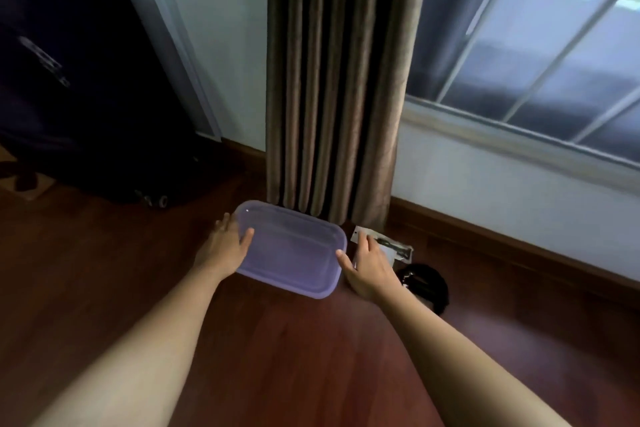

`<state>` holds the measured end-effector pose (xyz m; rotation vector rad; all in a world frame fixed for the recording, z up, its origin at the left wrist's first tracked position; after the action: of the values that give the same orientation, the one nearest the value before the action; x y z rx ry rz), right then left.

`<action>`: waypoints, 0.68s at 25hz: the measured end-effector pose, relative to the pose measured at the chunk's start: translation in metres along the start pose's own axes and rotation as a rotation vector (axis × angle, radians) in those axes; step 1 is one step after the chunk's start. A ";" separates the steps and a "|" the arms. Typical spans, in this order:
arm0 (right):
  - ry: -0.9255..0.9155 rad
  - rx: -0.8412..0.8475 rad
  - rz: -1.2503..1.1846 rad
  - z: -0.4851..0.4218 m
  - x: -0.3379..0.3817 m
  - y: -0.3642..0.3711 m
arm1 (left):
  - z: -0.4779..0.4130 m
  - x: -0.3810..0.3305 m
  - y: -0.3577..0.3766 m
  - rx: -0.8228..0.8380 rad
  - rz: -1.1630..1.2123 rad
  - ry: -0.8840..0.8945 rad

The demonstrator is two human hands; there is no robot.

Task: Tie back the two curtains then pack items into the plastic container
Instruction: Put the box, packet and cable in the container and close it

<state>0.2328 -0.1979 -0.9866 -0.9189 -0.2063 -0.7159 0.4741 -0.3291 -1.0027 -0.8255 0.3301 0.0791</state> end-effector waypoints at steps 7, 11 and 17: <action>0.046 -0.058 -0.034 -0.106 -0.054 0.077 | -0.124 0.054 0.051 -0.111 -0.094 -0.016; 0.134 -0.082 -0.026 -0.134 -0.067 0.105 | -0.163 0.088 0.065 -0.143 -0.143 -0.105; 0.187 -0.105 -0.099 -0.142 -0.073 0.127 | -0.177 0.106 0.070 -0.131 0.224 -0.065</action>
<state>0.2408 -0.2241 -1.1885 -0.9404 -0.0488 -0.9066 0.5146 -0.4175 -1.1980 -0.9111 0.3579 0.3392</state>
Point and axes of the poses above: each hand's wrist, its own z-axis away from the middle knuckle, its own y-axis out of the palm, x = y × z, the point moved 7 cm from there along -z, towards the middle knuckle, and after that the axes turned 14 degrees about x, right-handed, at the moved point
